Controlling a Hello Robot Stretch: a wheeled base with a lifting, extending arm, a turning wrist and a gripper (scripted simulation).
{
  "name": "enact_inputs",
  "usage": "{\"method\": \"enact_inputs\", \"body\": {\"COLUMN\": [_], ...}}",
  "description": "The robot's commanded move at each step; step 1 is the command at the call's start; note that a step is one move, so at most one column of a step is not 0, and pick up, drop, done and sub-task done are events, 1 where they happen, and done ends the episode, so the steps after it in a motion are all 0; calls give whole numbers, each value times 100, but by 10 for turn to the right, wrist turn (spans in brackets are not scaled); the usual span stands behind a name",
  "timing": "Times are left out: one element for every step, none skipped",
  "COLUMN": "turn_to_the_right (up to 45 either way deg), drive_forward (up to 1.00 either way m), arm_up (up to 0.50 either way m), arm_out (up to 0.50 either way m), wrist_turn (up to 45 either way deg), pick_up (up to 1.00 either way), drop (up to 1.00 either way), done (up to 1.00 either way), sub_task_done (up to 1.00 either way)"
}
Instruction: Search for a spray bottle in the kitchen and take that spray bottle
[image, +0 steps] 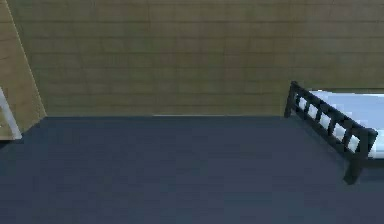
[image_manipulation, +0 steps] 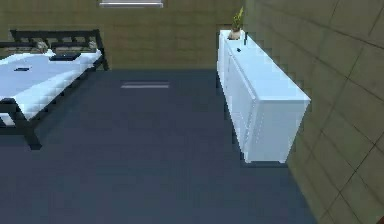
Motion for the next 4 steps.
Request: {"method": "enact_inputs", "body": {"turn_to_the_right": [450,360,0,-450], "drive_forward": [0,0,90,0], "arm_up": [0,0,0,0], "arm_out": [0,0,0,0], "wrist_turn": [0,0,0,0], "pick_up": [0,0,0,0], "drop": [0,0,0,0], "done": [0,0,0,0], "sub_task_done": [0,0,0,0]}}
